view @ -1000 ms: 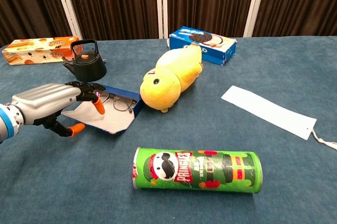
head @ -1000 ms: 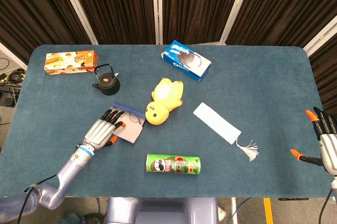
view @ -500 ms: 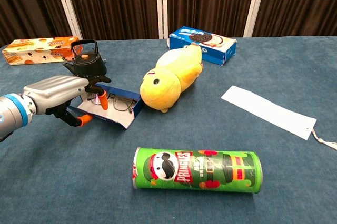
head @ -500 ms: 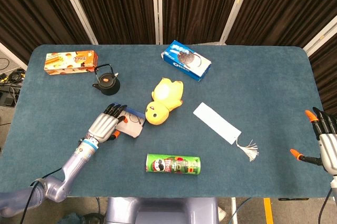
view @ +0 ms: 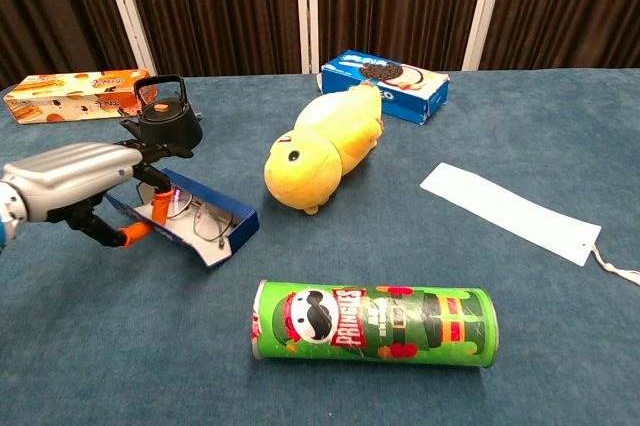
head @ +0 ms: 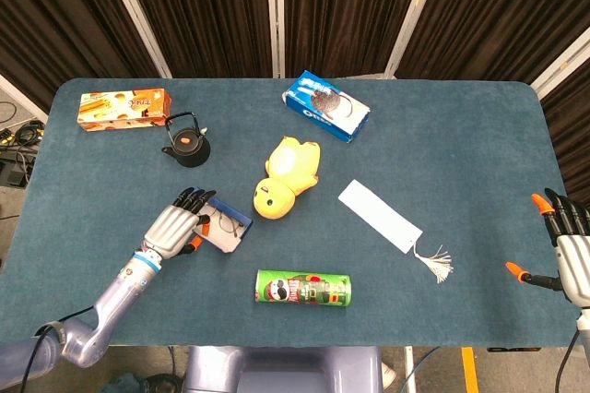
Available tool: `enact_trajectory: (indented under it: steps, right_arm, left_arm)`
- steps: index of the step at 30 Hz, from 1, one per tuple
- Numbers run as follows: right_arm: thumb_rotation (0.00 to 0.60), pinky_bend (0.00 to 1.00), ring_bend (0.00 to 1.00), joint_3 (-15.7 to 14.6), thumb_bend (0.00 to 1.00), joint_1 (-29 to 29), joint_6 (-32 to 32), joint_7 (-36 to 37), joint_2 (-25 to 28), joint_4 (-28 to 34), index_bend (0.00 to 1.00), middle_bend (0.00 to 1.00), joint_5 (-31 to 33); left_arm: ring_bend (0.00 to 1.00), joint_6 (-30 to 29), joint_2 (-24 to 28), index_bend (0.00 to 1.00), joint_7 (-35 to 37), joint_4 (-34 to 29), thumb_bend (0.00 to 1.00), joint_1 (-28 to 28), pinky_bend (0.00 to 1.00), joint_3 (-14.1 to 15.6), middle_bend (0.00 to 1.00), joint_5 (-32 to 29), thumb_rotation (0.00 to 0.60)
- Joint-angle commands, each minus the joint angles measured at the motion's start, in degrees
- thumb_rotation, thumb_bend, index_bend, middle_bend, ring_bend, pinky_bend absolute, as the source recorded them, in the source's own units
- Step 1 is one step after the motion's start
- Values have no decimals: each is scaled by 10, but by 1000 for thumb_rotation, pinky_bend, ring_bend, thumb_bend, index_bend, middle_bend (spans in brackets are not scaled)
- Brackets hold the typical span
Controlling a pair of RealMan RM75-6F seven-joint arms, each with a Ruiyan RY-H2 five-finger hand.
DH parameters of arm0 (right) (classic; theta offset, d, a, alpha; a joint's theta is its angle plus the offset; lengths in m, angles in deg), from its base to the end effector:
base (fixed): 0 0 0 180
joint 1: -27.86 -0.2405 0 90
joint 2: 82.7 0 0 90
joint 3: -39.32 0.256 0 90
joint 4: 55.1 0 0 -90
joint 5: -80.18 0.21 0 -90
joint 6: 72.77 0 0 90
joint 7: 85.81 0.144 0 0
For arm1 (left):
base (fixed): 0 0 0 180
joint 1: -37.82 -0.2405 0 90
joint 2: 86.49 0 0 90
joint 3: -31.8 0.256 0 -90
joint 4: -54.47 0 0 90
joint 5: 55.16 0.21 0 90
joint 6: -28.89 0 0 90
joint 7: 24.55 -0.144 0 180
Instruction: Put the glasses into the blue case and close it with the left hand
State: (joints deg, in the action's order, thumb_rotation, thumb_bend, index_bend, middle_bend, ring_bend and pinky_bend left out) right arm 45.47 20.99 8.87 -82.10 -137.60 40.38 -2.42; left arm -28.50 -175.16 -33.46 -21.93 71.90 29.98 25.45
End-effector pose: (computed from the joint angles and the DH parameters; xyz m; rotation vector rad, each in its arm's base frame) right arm -0.3079 -0.2036 0.2095 1.3630 -0.8714 0.8890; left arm -0.2172 0.3019 -0.0224 -1.9742 -0.8894 -0.8579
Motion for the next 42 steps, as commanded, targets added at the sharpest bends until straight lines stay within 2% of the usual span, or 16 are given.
enact_trajectory:
  steps: [1,5,10,20,27,30,32,34,35,42]
  right_arm:
    - [600,0,0,0,0,0,1,2,1,1,0,0,-1]
    - [600,0,0,-1,0,1,4,3,3,3,0,0,-6]
    - [600,0,0,-2,0,1,5,3,2,5,0,0,-9]
    - [600,0,0,-2,0,0,3,-5,0,4,0,0,-7]
    - [600,0,0,-3,0,2,5,-8,-1,5,0,0,-6]
    - [600,0,0,-3,0,2,5,-8,0,5,0,0,-6]
    - [600,0,0,-4,0,2,5,-8,0,5,0,0,-7]
    - [600,0,0,-4,0,2,5,-8,0,5,0,0,-7]
    - [600,0,0,-4,0,2,6,-8,0,5,0,0,-7]
    - [600,0,0,-4,0,1,3,-6,0,3,0,0,-8]
  left_arm:
    - [0,-4,48,677,-30,-56,499,-12,0,13,0,-3,600]
    - [0,9,101,677,-64,-121,499,-24,0,30,0,-29,600]
    - [0,9,127,677,-83,-161,498,-26,0,26,0,-47,600]
    - [0,39,76,677,-123,-140,513,2,0,-4,0,-103,600]
    - [0,45,60,661,-132,-129,507,9,0,-8,0,-117,600]
    - [0,46,54,553,-134,-126,492,12,0,-8,0,-121,600]
    - [0,46,50,277,-131,-124,415,13,0,-10,0,-123,600]
    - [0,42,46,64,-127,-121,334,13,0,-12,0,-122,600]
    - [0,39,44,9,-124,-119,301,12,0,-14,0,-122,600]
    - [0,30,42,0,-98,-121,195,20,0,-38,0,-124,600]
